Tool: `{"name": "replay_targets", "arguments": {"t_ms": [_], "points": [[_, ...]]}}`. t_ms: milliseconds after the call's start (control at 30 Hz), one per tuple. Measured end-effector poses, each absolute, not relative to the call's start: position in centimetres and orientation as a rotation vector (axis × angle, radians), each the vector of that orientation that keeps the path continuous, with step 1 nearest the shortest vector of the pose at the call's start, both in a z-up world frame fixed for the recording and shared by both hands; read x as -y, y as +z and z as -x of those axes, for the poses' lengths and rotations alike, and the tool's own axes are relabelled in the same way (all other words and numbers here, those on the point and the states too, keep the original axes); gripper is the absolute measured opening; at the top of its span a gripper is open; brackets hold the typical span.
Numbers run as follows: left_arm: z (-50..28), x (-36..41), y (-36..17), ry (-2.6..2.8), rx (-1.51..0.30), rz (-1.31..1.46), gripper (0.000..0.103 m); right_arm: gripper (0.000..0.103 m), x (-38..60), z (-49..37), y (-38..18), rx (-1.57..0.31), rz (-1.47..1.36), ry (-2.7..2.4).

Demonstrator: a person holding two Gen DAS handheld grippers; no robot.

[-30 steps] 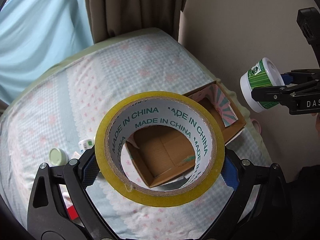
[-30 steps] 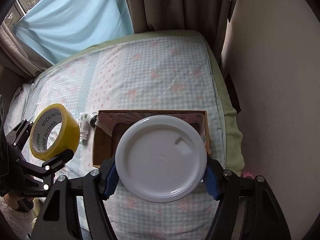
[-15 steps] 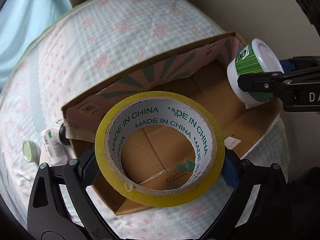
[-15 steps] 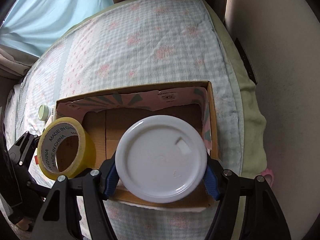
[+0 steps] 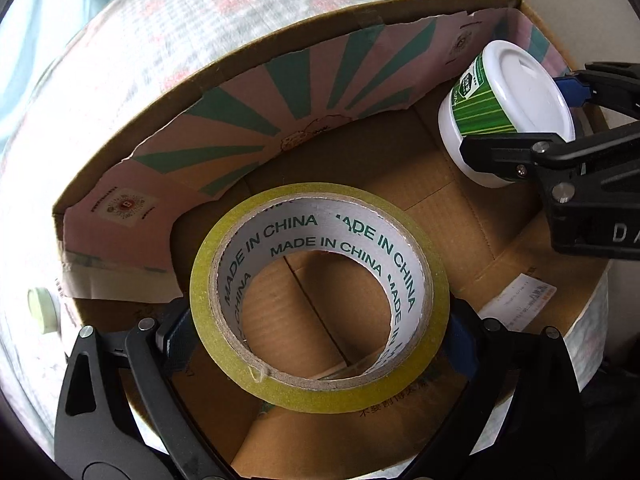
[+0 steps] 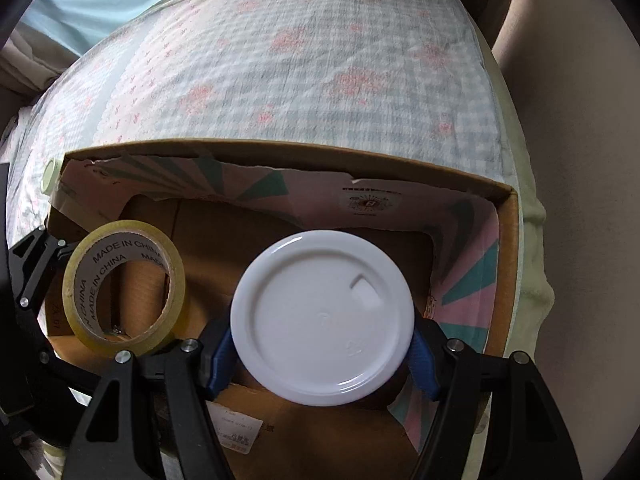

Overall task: Organize rigid objects
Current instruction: 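Lower the tape into the box and open the left tool while the right tool releases the jar there, then lift both open tools out of the box and back over the bed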

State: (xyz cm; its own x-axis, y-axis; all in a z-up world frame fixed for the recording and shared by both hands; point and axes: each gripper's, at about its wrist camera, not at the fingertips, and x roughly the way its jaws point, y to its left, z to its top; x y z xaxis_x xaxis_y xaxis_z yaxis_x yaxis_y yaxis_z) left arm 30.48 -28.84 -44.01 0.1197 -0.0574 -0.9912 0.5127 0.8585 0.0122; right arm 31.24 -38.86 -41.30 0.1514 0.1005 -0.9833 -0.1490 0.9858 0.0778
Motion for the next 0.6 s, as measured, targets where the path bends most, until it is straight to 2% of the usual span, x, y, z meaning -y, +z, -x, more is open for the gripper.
{"name": "replay_targets", "arguments": {"t_ms": [167,233,267,333,600], "points": [[-29.7,29.0,-43.1,-0.422,-1.382,-0.415,0.097,0.067,38.8,-31.6,-41.0,-1.405,0.038,0.204],[-29.3,28.7,-42.5,-0.418,-1.385,-0.409,0.103,0.095,39.1,-31.7,-40.3,-1.370,0.015,0.187],[-29.1,28.7,-42.0,-0.424,-1.374,-0.400,0.103,0.103,39.2,-31.6,-39.6,-1.333,-0.009,0.198],[-28.7,28.5,-40.9,-0.427,-1.351,-0.395,0.103,0.103,39.3,-31.4,-38.3,-1.280,-0.034,0.203],[-28.0,27.9,-36.9,-0.429,-1.298,-0.359,0.103,0.103,39.8,-30.7,-36.6,-1.290,-0.074,0.149]]}}
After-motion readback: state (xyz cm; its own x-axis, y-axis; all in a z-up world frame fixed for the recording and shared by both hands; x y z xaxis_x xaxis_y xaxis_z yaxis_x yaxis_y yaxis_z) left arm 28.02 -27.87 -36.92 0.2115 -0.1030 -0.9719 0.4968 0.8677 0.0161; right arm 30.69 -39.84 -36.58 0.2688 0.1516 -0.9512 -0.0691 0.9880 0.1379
